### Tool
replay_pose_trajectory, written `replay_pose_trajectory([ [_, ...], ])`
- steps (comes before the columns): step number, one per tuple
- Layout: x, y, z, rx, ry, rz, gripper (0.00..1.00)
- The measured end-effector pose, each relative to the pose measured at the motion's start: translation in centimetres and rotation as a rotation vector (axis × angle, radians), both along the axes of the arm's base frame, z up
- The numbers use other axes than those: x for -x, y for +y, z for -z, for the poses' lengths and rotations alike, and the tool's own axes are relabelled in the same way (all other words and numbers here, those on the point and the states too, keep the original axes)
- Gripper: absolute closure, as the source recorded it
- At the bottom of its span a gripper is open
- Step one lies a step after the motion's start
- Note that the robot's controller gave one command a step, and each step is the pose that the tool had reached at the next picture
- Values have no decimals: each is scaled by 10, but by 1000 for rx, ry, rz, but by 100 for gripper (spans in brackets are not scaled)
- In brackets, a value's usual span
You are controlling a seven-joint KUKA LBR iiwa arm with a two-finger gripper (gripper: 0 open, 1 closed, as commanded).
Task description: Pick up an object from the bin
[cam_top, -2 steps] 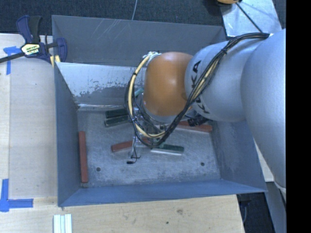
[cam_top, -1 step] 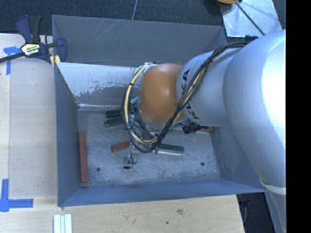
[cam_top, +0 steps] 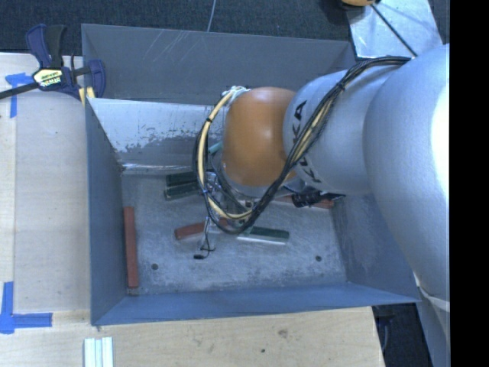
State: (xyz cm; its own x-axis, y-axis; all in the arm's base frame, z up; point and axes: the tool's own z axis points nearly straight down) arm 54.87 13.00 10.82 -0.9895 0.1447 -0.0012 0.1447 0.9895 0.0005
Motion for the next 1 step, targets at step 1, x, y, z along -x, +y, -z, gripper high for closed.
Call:
replay_pose_trajectory([
  [1, -2, -2, 13, 0, -2, -37, 0],
])
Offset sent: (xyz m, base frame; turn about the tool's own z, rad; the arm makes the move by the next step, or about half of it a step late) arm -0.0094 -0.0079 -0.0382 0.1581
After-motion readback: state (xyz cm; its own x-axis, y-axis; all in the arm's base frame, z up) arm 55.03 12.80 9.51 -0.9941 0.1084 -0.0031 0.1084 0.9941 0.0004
